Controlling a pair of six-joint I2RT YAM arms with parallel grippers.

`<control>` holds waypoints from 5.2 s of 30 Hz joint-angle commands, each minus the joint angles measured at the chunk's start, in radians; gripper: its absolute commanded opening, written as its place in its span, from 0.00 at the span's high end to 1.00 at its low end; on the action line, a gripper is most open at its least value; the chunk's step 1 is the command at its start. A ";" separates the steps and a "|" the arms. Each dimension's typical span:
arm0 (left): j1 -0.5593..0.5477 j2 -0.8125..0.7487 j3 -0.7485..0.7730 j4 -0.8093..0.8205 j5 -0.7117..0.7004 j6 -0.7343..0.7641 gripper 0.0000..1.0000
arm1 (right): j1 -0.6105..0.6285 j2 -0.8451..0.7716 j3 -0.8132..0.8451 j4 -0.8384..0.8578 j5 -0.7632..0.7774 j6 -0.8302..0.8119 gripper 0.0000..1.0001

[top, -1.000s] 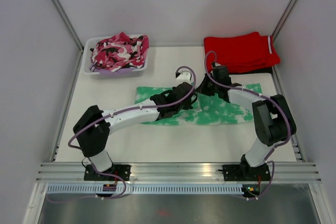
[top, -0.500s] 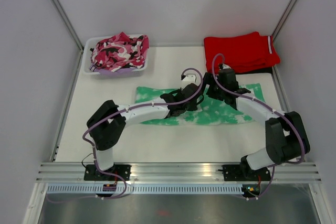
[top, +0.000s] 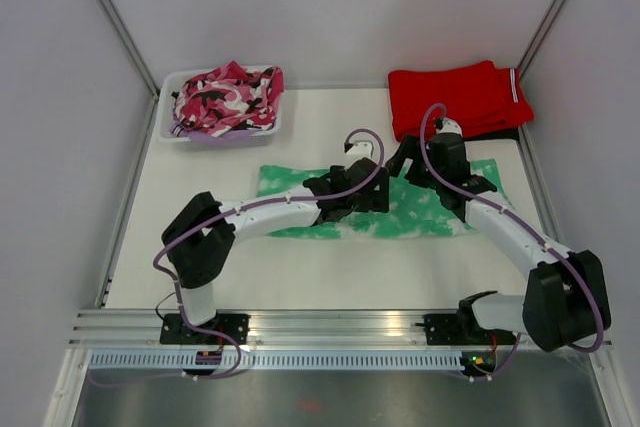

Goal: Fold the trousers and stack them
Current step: Fold the trousers

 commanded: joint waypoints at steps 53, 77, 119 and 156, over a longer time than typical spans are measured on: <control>0.762 -0.367 -0.701 0.380 0.490 0.160 0.12 | 0.004 -0.435 -0.110 -0.042 0.015 -0.148 0.02; 0.911 -0.966 -0.521 -0.093 0.306 0.375 0.98 | 0.010 -0.387 -0.188 -0.067 -0.088 -0.064 0.03; -0.038 0.489 0.914 -0.505 -0.085 -0.174 0.98 | -0.341 -0.191 0.028 -0.309 0.391 0.099 0.02; 0.101 0.261 0.406 -0.033 -0.020 -0.292 0.98 | -0.358 0.061 -0.126 0.081 0.103 -0.048 0.51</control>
